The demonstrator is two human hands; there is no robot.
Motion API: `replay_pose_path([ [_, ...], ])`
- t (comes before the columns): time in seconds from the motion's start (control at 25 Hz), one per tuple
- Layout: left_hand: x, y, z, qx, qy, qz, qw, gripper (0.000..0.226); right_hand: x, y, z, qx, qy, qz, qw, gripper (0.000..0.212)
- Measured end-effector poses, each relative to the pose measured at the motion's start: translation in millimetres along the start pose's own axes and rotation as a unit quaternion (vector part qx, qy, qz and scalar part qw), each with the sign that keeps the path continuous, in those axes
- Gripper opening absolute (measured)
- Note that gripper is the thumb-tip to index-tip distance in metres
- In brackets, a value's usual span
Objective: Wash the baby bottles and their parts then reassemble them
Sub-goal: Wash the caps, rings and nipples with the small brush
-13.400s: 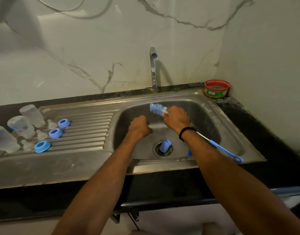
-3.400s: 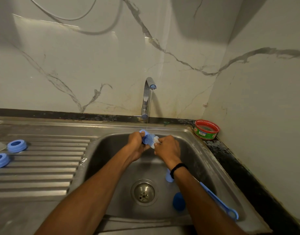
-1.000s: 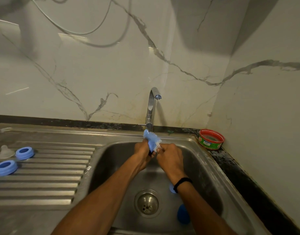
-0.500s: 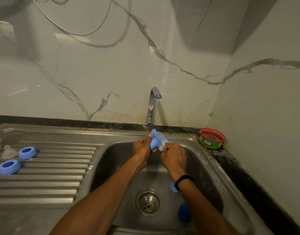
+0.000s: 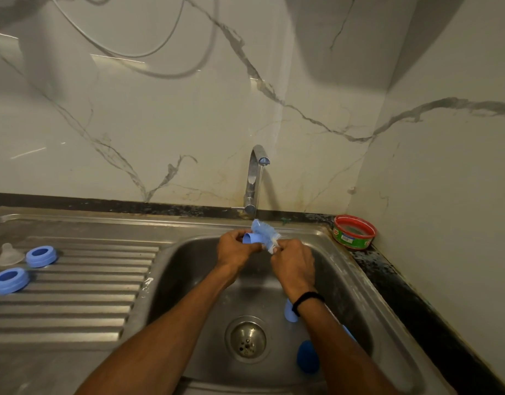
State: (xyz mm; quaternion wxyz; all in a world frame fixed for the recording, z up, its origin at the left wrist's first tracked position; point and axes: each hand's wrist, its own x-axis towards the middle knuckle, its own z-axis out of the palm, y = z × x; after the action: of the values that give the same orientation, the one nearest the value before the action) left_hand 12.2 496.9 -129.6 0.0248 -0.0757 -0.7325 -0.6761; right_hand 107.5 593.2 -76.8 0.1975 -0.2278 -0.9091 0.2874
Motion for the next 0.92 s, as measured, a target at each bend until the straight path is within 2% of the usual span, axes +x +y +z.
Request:
replay_pose_path([
  [0.12, -1.7, 0.2, -2.1, 0.012, 0.013, 0.006, 1.000, 0.046, -1.5, 2.6, 0.2, 0.000, -0.020, -0.006, 1.000, 0.020],
  [0.52, -0.6, -0.7, -1.9, -0.036, 0.030, 0.043, 0.998, 0.040, -4.9, -5.4, 3.3, -0.012, -0.019, -0.016, 1.000, 0.024],
  [0.64, 1.0, -3.5, -3.1, -0.018, 0.006, 0.049, 0.999, 0.039, -1.6, -1.0, 5.4, -0.002, -0.008, 0.001, 1.000, 0.023],
  [0.92, 3.6, -4.5, -0.2, -0.047, -0.010, 0.026, 0.998, 0.016, -2.8, -0.6, 4.8, -0.009, 0.001, -0.004, 1.000, 0.021],
])
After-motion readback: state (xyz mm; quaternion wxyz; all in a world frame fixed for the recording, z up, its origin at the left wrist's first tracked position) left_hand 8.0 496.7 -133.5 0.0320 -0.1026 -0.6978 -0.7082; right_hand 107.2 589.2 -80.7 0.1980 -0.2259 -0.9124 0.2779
